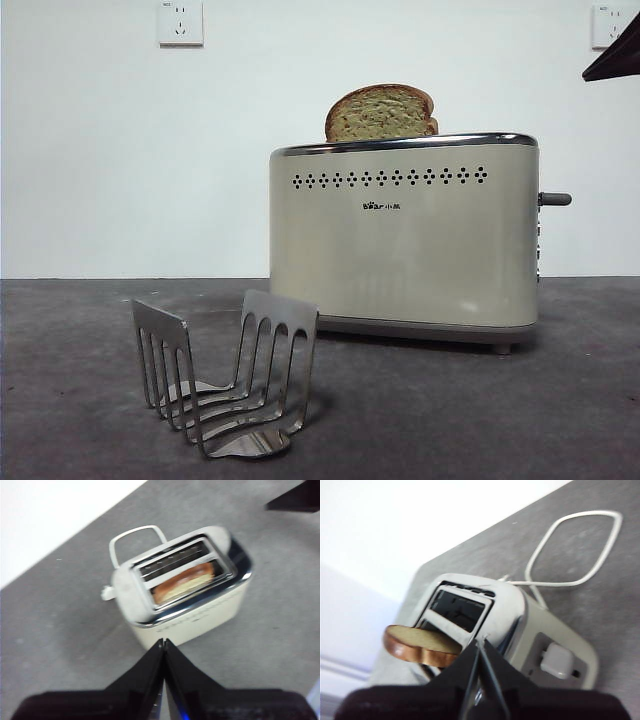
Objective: Pick up a slice of bread from the rack,put the bread on the toaster,press the button
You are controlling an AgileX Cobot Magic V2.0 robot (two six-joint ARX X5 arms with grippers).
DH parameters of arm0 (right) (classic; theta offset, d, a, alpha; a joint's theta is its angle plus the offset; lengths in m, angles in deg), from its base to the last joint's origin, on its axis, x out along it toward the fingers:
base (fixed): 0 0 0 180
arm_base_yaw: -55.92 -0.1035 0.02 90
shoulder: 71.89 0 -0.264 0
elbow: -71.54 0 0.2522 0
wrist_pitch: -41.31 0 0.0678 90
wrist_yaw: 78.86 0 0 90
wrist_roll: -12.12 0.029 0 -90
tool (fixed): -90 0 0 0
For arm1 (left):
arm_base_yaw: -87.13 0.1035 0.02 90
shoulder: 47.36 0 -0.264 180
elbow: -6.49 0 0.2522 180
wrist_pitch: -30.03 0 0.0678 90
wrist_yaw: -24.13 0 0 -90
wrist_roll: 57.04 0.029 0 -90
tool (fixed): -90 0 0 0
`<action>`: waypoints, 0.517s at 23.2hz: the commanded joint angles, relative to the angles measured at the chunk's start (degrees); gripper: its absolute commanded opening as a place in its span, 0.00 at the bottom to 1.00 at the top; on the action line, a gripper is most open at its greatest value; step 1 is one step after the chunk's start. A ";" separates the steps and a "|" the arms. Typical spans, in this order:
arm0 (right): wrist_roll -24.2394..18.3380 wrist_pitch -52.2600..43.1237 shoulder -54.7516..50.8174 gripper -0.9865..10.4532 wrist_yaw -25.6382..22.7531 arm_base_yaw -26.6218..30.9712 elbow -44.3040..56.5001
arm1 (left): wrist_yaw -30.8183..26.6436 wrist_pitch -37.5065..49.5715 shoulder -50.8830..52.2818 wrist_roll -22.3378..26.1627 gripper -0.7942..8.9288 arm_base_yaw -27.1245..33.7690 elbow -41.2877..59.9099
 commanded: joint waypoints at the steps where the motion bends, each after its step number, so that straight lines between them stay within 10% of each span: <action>1: 2.89 -1.88 3.72 0.08 3.93 0.70 0.11 | 1.53 0.22 0.26 -2.54 0.08 0.11 0.13; 12: 3.02 -2.84 13.81 0.08 5.46 0.59 0.11 | 3.15 0.11 1.84 -4.20 0.08 0.07 5.31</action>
